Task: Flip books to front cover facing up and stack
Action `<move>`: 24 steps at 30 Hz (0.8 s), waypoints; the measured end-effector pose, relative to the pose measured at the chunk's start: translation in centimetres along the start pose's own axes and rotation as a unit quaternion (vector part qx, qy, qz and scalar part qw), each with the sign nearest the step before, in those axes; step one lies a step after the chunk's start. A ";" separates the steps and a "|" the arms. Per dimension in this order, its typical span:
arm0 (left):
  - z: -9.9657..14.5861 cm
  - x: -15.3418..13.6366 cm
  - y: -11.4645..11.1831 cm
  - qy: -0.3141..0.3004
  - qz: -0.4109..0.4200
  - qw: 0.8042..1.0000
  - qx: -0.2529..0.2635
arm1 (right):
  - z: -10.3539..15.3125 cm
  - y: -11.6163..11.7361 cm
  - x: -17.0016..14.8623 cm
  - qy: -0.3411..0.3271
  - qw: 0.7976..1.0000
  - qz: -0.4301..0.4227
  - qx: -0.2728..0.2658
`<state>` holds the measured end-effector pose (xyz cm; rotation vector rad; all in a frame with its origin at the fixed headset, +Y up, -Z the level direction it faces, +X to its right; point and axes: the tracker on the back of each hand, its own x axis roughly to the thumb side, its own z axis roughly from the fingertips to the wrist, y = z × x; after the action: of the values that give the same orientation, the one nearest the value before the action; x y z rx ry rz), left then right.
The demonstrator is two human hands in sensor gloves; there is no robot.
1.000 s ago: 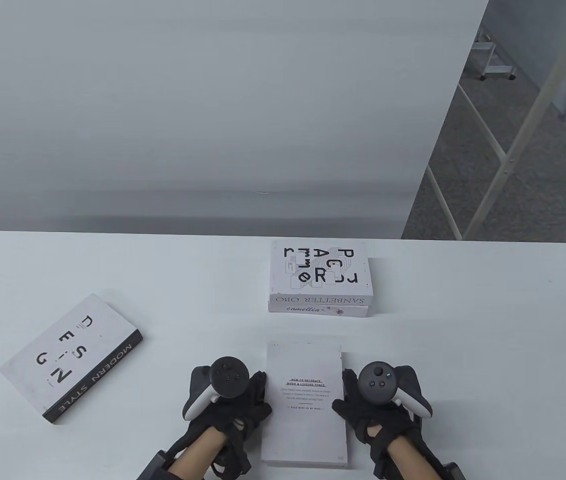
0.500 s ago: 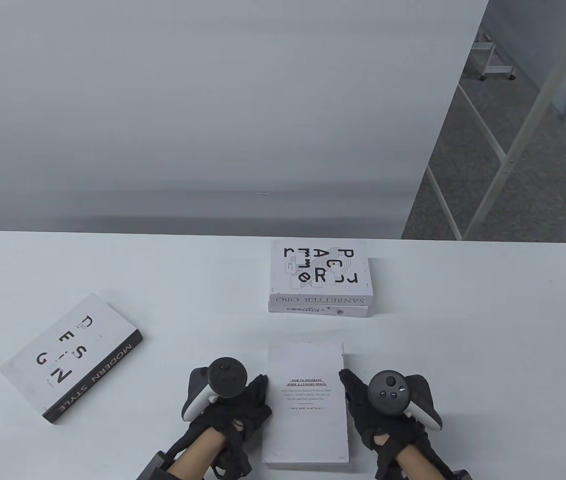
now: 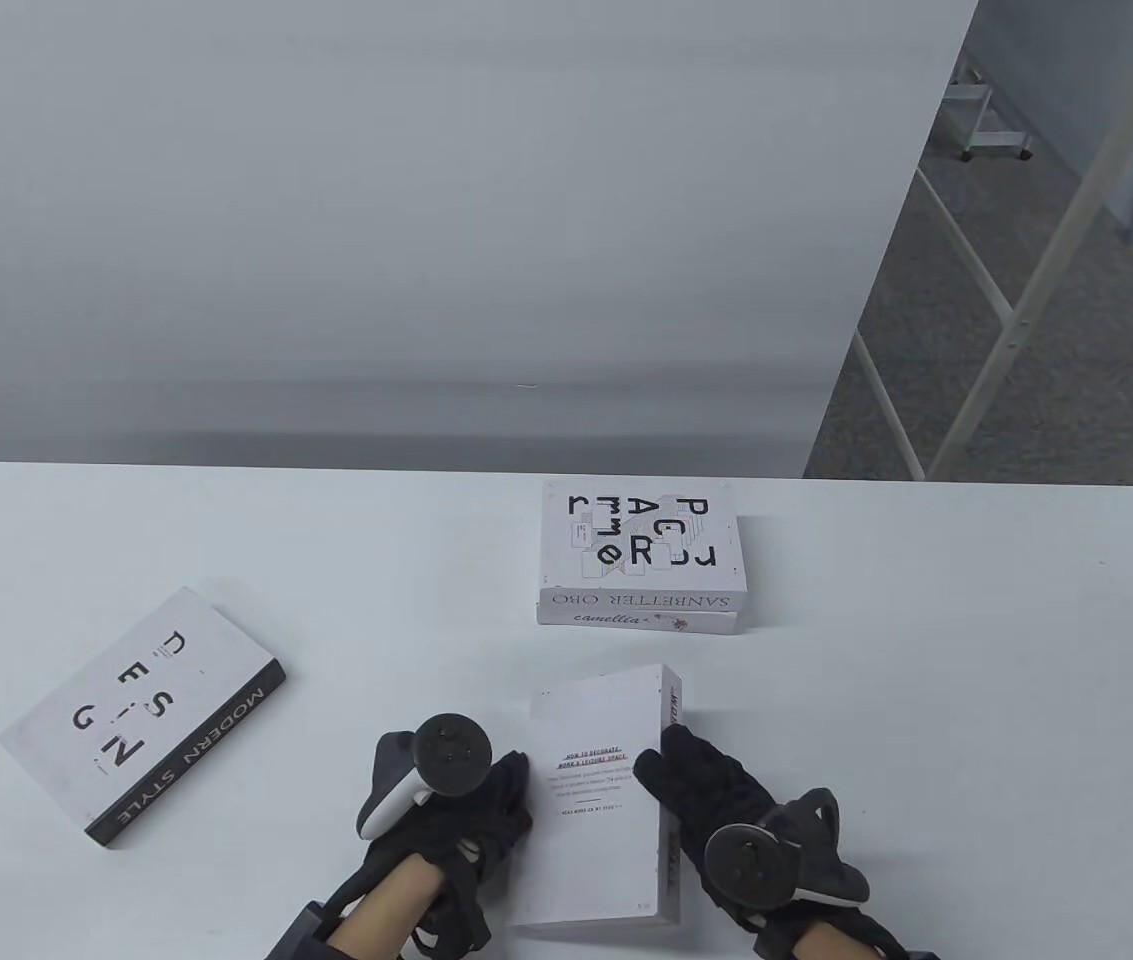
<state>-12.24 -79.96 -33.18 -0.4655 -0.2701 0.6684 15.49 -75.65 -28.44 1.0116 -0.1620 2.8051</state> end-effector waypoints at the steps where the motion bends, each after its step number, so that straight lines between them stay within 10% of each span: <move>1: 0.0 0.1 0.0 0.000 -0.007 1.000 0.002 | 0.0 0.0 0.2 -0.006 1.000 0.019 -0.007; 15: 0.2 1.2 0.4 -0.018 -0.116 0.993 0.023 | -0.1 -0.2 -0.1 -0.012 0.998 0.043 -0.048; 24: 2.5 5.5 4.0 -0.074 -0.288 0.951 0.082 | 0.8 -1.1 -2.2 0.040 0.996 -0.011 -0.085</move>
<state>-11.23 -72.82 -32.48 -0.1578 -0.4653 0.1497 17.81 -74.94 -29.21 0.8553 -0.3701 2.7514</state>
